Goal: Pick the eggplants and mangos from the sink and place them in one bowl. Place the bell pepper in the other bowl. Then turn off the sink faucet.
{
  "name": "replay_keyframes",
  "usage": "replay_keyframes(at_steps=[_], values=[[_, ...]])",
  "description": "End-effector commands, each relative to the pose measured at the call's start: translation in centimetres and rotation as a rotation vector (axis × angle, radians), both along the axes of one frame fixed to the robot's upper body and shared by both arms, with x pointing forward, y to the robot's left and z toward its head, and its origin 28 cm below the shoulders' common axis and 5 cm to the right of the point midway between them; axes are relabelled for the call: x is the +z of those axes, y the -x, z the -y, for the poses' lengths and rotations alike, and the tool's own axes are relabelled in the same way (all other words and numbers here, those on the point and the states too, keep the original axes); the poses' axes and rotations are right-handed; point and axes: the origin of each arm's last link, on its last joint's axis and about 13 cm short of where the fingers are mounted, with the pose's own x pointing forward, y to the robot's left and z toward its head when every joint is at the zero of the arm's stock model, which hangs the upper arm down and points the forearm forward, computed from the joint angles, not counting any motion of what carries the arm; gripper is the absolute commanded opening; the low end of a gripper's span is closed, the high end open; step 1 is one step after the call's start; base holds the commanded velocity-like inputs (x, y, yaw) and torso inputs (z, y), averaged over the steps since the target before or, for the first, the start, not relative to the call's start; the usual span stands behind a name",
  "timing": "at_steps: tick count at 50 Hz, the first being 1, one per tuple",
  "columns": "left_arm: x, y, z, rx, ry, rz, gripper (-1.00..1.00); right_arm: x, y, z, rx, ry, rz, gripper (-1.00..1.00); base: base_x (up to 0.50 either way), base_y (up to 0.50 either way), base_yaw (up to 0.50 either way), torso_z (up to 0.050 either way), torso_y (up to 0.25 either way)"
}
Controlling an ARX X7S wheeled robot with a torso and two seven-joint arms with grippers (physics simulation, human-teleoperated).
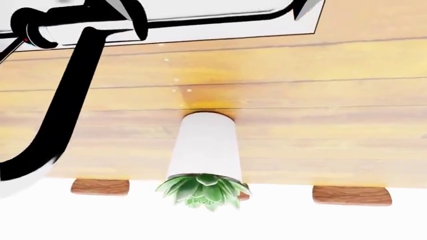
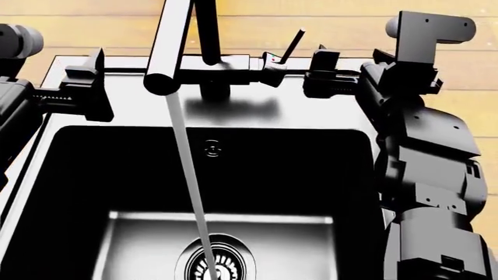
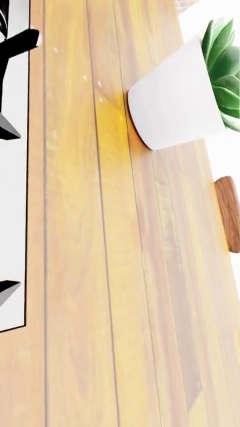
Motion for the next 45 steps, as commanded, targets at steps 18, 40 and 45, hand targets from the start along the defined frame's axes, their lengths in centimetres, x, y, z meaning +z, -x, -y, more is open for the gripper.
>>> replay_keyframes(at_steps=[18, 40, 45], values=[[-0.4, -0.2, -0.4, 0.018, 0.005, -0.052, 1.0, 1.0, -0.3, -2.0, 0.059, 0.008, -0.016, 1.0, 0.0, 0.0, 0.0, 0.001, -0.004], [-1.0, -0.3, -1.4, 0.046, 0.022, -0.062, 1.0, 1.6, -0.6, -4.3, 0.134, 0.035, -0.019, 1.0, 0.0, 0.0, 0.0, 0.0, 0.0], [-1.1, -0.3, -1.4, 0.049, 0.02, -0.062, 1.0, 1.7, -0.6, -4.6, 0.143, 0.036, -0.019, 1.0, 0.0, 0.0, 0.0, 0.0, 0.0]])
